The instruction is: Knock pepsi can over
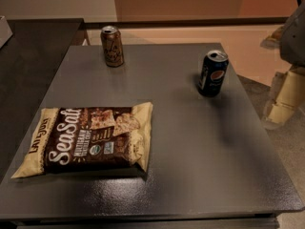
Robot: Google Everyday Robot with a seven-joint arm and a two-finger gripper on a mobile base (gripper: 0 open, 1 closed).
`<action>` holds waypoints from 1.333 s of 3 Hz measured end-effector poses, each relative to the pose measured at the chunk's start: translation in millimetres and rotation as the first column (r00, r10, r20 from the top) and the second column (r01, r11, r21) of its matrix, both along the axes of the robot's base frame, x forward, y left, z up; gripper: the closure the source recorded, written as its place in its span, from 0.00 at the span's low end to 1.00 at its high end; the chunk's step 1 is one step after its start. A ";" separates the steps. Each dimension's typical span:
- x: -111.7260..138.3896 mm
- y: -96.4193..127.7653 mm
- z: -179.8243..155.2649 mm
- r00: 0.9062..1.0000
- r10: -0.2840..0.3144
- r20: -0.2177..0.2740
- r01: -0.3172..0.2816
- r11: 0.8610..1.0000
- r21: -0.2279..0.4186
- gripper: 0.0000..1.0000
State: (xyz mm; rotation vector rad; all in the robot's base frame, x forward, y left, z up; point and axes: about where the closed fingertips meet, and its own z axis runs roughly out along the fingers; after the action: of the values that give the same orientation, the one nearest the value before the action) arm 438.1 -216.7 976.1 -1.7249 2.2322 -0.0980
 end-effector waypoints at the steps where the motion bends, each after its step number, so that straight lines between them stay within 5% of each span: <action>1: 0.0 0.0 0.0 1.000 0.000 0.000 0.000 1.000 0.000 0.00; 3: 14.9 -5.0 -7.8 1.000 -0.021 -0.013 0.022 0.999 0.049 0.00; 4: 42.5 -14.0 -19.1 0.997 -0.071 -0.013 0.072 0.989 0.129 0.00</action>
Offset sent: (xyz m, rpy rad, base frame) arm 0.0072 -0.0020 -0.0098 0.0190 0.0386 0.0005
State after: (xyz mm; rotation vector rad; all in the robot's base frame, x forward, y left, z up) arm 480.6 -230.7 957.0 -1.5819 2.2536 0.0374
